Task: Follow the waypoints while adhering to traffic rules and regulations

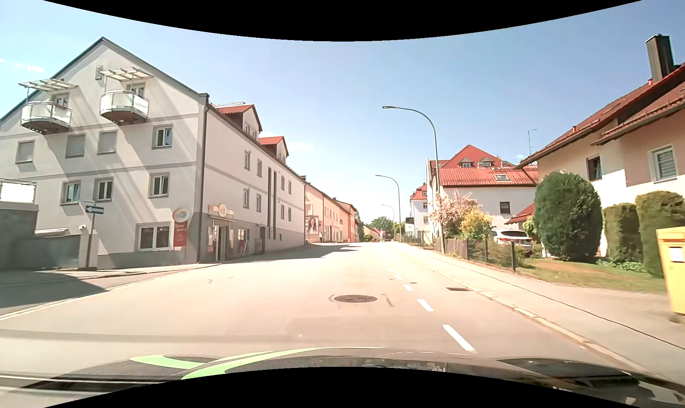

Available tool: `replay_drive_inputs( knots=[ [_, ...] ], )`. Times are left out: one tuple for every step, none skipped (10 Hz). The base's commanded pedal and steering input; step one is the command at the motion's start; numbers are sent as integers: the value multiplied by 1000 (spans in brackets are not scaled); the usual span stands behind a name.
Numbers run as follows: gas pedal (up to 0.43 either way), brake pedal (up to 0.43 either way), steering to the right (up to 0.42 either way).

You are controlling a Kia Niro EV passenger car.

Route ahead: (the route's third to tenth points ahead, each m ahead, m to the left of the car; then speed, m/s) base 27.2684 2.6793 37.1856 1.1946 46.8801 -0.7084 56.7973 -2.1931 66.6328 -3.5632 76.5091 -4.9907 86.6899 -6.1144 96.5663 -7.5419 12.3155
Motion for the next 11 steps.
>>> replay_drive_inputs(
  knots=[
    [220, 0, 11],
    [220, 0, 11],
    [220, 0, 11],
    [220, 0, 10],
    [220, 0, 10],
    [220, 0, 10],
    [220, 0, 10],
    [220, 0, 10],
    [220, 0, 10],
    [220, 0, 9],
    [220, 0, 10]
  ],
)
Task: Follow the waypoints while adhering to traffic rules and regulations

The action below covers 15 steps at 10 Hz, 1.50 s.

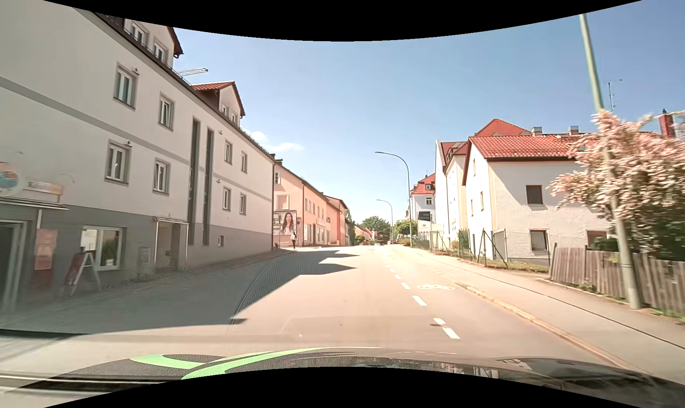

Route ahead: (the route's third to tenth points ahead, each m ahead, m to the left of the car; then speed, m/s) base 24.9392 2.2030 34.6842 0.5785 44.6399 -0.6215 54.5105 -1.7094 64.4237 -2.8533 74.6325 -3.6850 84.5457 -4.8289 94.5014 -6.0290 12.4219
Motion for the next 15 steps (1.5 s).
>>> replay_drive_inputs(
  knots=[
    [220, 0, 10],
    [220, 0, 10],
    [220, 0, 11],
    [220, 0, 11],
    [220, 0, 13],
    [220, 0, 14],
    [220, 0, 14],
    [220, 0, 14],
    [220, 0, 14],
    [209, 0, 14],
    [197, 0, 14],
    [197, 0, 14],
    [197, 0, 13],
    [197, 0, 12],
    [197, 0, 11]
  ],
)
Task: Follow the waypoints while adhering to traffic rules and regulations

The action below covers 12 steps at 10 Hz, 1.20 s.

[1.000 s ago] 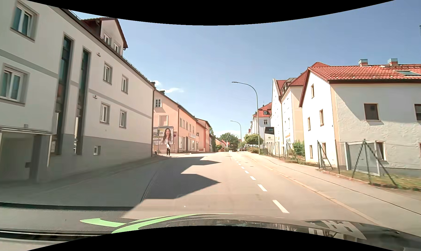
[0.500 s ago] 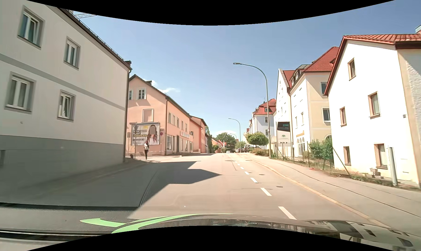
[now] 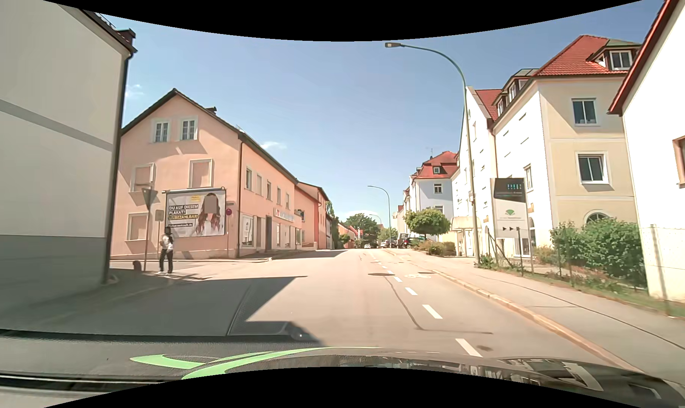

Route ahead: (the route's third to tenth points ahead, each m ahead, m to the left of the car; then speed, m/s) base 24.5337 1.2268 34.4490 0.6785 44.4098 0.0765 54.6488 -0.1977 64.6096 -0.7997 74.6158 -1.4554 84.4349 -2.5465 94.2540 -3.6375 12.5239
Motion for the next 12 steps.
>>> replay_drive_inputs(
  knots=[
    [197, 0, 10],
    [189, 0, 10],
    [177, 0, 10],
    [177, 0, 10],
    [169, 0, 9],
    [169, 0, 9],
    [169, 0, 8],
    [169, 0, 7],
    [157, 0, 6],
    [157, 0, 6],
    [157, 0, 5],
    [157, 0, 5]
  ],
)
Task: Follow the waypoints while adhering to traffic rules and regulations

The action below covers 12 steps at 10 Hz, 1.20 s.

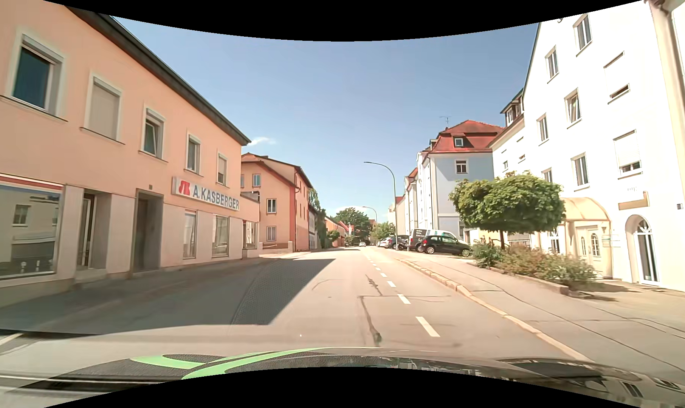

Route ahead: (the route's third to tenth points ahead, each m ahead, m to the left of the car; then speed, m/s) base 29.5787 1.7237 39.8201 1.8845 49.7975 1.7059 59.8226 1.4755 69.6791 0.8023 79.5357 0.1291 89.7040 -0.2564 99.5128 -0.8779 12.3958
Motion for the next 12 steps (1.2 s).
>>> replay_drive_inputs(
  knots=[
    [157, 0, 4],
    [157, 0, 3],
    [157, 0, 3],
    [157, 0, 3],
    [157, 0, 2],
    [157, 0, 2],
    [157, 0, 2],
    [157, 0, 2],
    [157, 0, 2],
    [157, 0, 2],
    [150, 0, 2],
    [138, 0, 2]
  ],
)
